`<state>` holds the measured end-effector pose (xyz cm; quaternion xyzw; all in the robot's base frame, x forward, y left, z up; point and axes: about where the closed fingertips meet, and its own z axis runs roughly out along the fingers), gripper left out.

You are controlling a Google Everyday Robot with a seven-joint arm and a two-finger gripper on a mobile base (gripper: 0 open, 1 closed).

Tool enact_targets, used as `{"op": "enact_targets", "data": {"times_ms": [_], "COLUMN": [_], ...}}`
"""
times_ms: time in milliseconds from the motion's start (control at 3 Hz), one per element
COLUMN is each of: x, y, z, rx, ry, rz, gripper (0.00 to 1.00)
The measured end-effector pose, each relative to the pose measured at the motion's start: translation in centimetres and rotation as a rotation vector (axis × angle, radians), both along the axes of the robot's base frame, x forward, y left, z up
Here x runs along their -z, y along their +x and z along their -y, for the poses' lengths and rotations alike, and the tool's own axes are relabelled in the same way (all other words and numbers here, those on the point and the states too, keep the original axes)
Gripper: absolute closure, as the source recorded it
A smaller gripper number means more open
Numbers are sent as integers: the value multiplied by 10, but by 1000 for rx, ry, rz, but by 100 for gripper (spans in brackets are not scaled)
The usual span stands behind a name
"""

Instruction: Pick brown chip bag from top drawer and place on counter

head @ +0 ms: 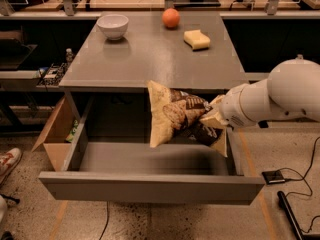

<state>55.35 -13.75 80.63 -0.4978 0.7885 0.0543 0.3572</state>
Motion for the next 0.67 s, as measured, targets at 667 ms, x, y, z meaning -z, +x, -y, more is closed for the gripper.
{"op": "enact_targets", "data": {"times_ms": [667], "x": [-83], "y": [5], "z": [16], "rx": [49], "ry": [-166], "rz": [228], "gripper": [100]}}
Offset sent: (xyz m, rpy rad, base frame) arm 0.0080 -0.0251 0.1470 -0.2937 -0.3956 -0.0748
